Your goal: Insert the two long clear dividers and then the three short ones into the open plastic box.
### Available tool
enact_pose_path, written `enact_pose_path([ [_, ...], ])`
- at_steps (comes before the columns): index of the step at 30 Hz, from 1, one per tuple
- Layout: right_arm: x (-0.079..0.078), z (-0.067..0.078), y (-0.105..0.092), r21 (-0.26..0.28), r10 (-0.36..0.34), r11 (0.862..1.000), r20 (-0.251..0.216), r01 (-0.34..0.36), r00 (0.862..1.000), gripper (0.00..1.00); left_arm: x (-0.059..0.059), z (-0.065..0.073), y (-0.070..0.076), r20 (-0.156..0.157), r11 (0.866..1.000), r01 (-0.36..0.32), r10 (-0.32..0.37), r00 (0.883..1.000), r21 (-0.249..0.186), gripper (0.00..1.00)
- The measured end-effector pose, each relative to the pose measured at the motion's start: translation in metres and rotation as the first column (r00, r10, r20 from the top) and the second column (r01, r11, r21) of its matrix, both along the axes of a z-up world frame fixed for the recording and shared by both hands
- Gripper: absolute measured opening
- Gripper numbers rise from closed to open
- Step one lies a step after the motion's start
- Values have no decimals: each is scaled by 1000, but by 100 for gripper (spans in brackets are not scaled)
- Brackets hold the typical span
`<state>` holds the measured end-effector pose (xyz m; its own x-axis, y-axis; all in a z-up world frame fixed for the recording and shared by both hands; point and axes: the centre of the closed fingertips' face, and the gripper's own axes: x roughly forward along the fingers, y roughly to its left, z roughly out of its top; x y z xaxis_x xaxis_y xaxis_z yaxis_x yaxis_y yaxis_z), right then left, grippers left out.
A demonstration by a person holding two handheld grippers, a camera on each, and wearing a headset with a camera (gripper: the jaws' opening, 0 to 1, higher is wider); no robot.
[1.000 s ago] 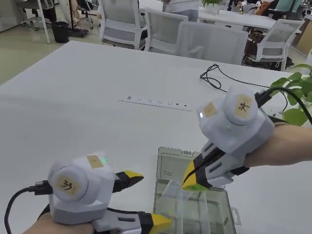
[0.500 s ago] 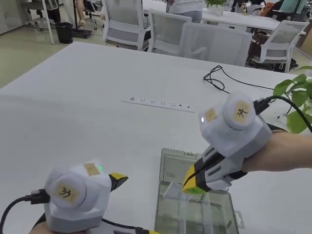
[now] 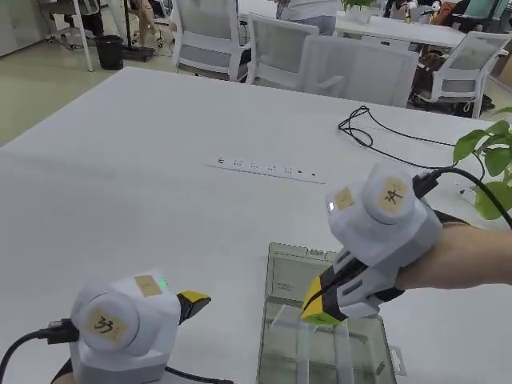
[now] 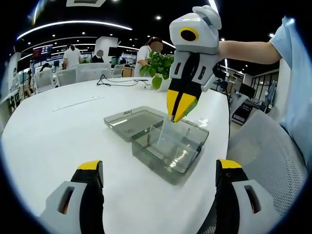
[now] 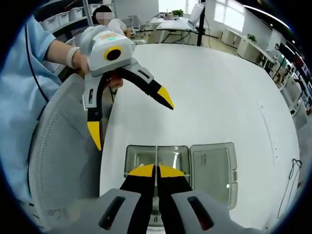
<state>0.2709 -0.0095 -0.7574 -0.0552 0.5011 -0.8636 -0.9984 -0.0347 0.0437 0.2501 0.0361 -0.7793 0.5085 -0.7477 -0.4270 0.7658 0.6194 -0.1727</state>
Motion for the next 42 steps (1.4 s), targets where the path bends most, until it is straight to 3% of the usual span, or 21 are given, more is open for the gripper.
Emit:
enact_pose_path([
  [23, -3, -20, 9, 2, -2, 1000, 21, 2, 1000, 2, -6, -6, -6, -21, 1000, 14, -14, 1000, -8, 93],
  [42, -2, -44, 13, -53, -8, 999, 7, 9, 1000, 2, -8, -7, -6, -26, 1000, 16, -16, 1000, -12, 92],
])
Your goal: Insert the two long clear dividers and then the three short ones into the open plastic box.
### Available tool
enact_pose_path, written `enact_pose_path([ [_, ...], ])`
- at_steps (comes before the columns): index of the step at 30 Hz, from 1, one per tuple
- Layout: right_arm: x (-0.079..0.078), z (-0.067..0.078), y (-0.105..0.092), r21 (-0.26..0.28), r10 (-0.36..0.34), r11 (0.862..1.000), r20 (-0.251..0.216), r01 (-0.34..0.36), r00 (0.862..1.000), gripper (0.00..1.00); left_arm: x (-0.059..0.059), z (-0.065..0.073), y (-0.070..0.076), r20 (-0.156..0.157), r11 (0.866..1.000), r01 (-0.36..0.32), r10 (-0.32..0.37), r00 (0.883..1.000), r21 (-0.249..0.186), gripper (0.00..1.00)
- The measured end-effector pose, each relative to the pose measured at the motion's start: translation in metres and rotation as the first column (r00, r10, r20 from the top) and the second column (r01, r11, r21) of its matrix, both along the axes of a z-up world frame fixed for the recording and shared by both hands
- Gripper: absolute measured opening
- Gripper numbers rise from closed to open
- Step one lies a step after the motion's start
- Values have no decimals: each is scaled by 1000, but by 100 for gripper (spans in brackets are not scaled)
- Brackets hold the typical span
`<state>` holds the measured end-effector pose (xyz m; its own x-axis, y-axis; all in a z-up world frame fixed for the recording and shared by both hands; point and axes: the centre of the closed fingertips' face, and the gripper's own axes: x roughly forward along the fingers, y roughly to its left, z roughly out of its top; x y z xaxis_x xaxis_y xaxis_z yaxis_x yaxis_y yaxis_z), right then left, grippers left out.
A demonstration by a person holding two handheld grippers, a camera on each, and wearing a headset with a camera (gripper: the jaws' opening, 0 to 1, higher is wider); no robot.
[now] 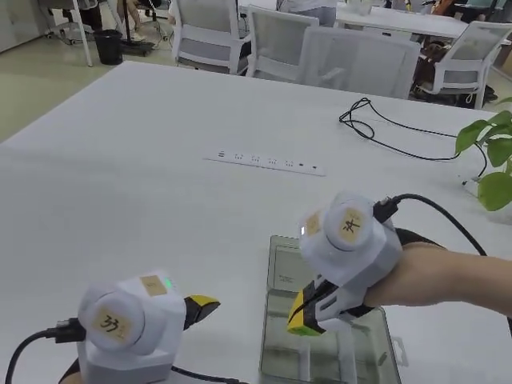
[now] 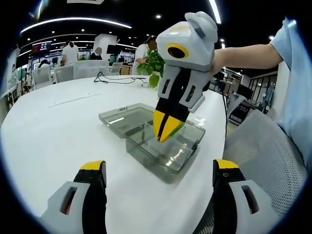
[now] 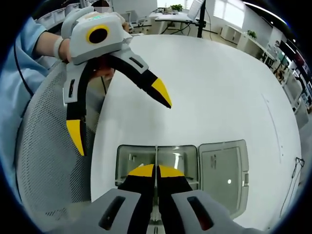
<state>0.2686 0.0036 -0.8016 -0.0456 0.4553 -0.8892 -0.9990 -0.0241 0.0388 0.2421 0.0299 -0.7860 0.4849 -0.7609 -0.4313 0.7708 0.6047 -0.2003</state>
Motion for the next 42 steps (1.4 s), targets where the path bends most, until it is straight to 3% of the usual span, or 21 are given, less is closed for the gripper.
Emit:
enact_pose_path([
  [17, -1, -8, -1, -52, 10, 999, -2, -10, 1000, 2, 0, 2, -4, -1, 1000, 14, -14, 1000, -3, 91],
  [37, -1, -9, -2, -39, 38, 999, 22, -37, 999, 3, 1, 5, -5, 8, 1000, 26, -26, 1000, 0, 91],
  [39, 1, -8, -2, -31, 47, 998, 43, -45, 998, 5, 1, 6, -5, 9, 1000, 26, -26, 1000, 1, 91],
  [42, 1, -5, 2, 15, 41, 999, 48, -42, 998, 17, 1, 6, -4, 10, 1000, 23, -23, 1000, 0, 91],
])
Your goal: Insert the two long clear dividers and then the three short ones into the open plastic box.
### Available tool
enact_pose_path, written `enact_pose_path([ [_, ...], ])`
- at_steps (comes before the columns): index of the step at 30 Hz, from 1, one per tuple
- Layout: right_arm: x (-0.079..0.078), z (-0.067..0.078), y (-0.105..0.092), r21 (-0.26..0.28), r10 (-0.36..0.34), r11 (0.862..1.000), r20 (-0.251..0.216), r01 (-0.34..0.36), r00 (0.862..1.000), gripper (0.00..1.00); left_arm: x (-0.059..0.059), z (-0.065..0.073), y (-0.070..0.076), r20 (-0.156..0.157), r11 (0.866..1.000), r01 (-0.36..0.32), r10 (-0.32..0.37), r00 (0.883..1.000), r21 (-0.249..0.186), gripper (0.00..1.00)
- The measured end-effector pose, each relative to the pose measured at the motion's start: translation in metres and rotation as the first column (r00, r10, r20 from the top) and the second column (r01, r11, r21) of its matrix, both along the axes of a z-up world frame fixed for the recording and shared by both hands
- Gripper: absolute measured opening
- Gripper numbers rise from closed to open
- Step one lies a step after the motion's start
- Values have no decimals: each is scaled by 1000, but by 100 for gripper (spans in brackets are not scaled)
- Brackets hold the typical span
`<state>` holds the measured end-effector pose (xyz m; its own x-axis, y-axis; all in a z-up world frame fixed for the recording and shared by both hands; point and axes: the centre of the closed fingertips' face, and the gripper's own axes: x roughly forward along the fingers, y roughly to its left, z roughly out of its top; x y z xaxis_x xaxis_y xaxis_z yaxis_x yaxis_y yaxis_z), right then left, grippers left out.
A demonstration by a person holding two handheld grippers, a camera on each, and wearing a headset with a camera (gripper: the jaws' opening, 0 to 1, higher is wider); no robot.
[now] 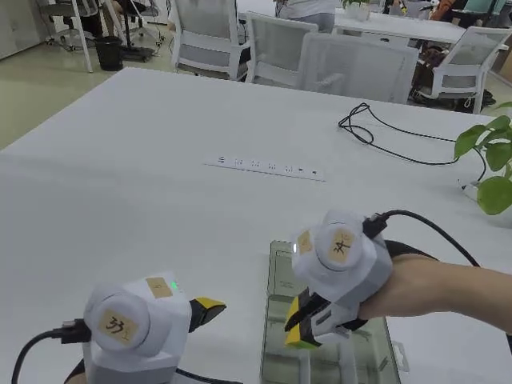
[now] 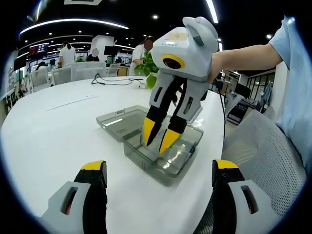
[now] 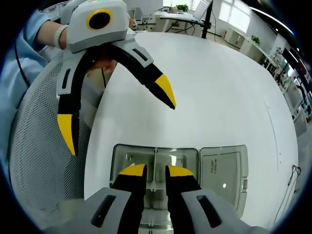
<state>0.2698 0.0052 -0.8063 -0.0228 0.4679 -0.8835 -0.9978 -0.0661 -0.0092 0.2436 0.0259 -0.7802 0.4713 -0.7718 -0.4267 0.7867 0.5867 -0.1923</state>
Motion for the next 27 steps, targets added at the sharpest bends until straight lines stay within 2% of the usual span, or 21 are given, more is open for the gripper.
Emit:
enact_pose_path([
  [2, -3, 3, 1, 21, 5, 1000, -16, -5, 1000, 22, 0, 0, 1, 0, 1000, 0, 0, 1000, 1, 91],
  [7, -6, 8, 1, 73, 14, 997, -13, -13, 1000, 33, 1, 1, 1, 2, 1000, 0, 0, 1000, 1, 91],
  [13, -7, 15, 1, 159, -9, 987, -5, 10, 1000, 57, 1, 3, 0, 5, 1000, 5, -5, 1000, -2, 91],
  [14, -7, 16, 1, 175, -15, 984, 1, 15, 1000, 63, 1, 3, 0, 4, 1000, 6, -6, 1000, -3, 91],
  [15, -4, 19, 5, 220, -17, 975, 28, 10, 999, 71, 1, 3, 0, 3, 1000, 6, -6, 1000, -2, 91],
  [17, -4, 20, 5, 248, -36, 968, 32, 27, 999, 88, 0, 3, 0, 3, 1000, 9, -9, 1000, -1, 91],
  [20, -3, 23, 5, 283, -62, 958, 27, 52, 998, 99, -1, 3, -1, 2, 1000, 15, -15, 1000, 1, 91],
  [27, -1, 22, -5, 284, -91, 956, 35, 78, 995, 100, -1, 5, -4, 6, 1000, 26, -26, 1000, 2, 91],
])
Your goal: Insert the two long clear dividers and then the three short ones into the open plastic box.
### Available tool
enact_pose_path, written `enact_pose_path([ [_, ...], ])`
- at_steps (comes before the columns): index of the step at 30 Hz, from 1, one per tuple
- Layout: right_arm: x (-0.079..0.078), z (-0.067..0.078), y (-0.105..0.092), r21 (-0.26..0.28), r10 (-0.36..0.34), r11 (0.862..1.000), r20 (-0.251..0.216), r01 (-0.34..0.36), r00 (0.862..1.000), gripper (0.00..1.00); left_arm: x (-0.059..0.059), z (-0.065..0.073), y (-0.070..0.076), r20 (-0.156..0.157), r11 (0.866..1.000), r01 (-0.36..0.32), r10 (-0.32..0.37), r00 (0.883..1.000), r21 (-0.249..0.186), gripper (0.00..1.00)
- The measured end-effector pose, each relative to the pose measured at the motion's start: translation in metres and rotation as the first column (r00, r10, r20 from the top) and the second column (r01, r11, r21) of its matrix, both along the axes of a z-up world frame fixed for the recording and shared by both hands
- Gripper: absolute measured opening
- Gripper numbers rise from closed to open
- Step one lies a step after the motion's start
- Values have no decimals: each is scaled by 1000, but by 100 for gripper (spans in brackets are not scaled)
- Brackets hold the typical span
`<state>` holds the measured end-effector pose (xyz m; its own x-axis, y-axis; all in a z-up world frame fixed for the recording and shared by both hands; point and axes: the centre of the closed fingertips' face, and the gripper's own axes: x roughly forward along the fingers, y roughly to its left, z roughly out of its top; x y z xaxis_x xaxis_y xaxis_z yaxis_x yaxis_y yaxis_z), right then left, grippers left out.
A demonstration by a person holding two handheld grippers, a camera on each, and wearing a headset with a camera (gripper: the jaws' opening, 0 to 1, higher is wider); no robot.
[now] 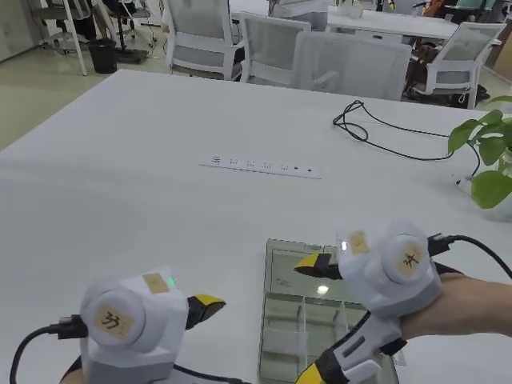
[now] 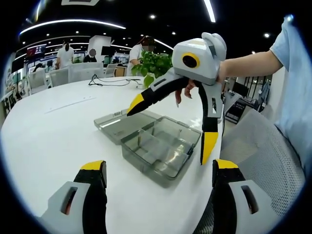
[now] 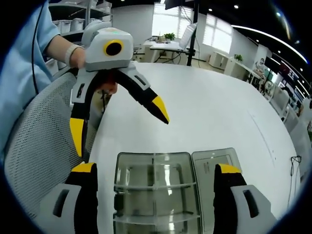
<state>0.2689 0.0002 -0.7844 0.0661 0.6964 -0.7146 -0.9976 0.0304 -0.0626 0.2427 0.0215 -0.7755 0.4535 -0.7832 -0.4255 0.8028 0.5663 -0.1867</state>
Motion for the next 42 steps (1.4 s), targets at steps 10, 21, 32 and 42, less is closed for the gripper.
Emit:
enact_pose_path([
  [10, 11, 8, -30, 62, -130, 990, -12, 130, 991, 100, 0, 1, 2, 2, 1000, 12, -12, 1000, 15, 92],
  [21, 7, 6, -82, 45, -235, 971, -36, 237, 971, 100, 5, 1, 0, 4, 1000, 18, -18, 1000, 19, 92],
  [32, 1, -7, -137, 3, -333, 943, -51, 334, 941, 100, 5, 1, -3, 4, 999, 31, -31, 1000, 24, 92],
  [42, -3, -14, -182, -63, -378, 925, -40, 375, 925, 100, 8, 4, -4, 10, 999, 35, -35, 999, 25, 92],
])
